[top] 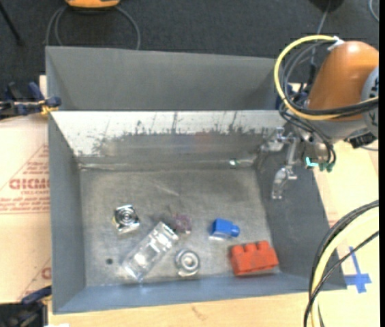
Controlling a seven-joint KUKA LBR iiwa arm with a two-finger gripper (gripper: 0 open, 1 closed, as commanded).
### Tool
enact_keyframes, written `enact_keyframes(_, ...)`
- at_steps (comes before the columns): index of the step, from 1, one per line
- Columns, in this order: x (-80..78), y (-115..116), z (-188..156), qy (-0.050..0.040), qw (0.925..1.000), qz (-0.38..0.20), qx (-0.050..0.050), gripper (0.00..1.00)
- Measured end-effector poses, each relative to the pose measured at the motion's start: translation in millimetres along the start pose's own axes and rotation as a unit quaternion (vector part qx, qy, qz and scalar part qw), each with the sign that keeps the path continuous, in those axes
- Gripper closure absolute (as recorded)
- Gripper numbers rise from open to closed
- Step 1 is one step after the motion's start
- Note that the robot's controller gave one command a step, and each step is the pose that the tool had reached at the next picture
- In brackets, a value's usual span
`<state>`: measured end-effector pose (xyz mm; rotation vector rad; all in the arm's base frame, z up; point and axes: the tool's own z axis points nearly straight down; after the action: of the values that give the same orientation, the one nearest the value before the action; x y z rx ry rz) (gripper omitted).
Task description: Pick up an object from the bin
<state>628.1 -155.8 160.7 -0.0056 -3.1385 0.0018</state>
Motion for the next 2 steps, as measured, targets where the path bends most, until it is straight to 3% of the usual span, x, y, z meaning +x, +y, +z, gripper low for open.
enact_keyframes(1, 35.6, 81, 43, -0.0001, 0.9992, -0.041, -0.002, 0.00)
enact_keyframes(2, 85.2, 97, 78, -0.0012, 0.9993, -0.036, -0.001, 0.00)
